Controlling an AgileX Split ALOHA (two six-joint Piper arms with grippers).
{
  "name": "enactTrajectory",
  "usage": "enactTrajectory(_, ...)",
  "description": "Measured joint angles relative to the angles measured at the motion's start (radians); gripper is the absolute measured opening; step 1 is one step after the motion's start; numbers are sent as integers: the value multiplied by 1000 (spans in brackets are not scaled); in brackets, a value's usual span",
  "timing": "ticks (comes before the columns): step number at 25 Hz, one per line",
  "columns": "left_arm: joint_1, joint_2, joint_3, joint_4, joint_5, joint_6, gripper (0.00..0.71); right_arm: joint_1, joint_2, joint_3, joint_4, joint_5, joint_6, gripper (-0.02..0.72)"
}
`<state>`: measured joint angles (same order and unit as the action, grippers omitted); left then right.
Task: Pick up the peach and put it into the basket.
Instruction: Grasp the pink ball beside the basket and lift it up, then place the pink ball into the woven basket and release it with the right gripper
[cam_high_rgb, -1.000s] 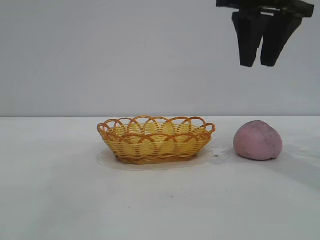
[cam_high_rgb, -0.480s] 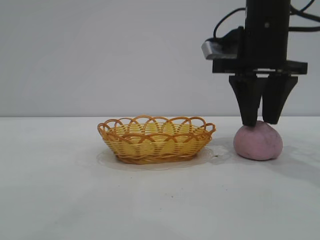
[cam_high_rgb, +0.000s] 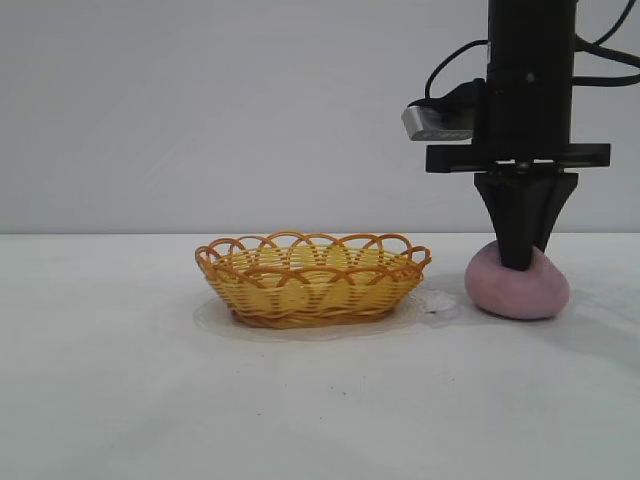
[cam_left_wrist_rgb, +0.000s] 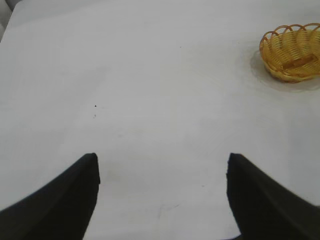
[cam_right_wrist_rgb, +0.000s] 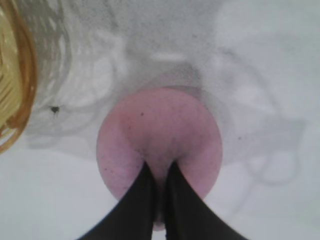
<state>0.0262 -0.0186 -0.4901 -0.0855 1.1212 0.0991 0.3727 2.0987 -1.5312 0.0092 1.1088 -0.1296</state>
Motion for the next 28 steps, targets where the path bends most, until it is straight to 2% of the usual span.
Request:
enactTrajectory(5, 0, 0, 0, 0, 0, 0, 523, 0, -41, -105, -16, 84, -1, 0)
enactTrajectory(9, 0, 0, 0, 0, 0, 0, 523, 0, -66, -221, -17, 112, -1, 0)
enactTrajectory(15, 0, 0, 0, 0, 0, 0, 523, 19, -67, -281, 61, 123, -1, 0)
enactTrajectory(21, 0, 0, 0, 0, 0, 0, 523, 128, -67, -283, 71, 126, -1, 0)
enactTrajectory(28, 0, 0, 0, 0, 0, 0, 523, 241, -18, -283, 77, 67, -4, 0)
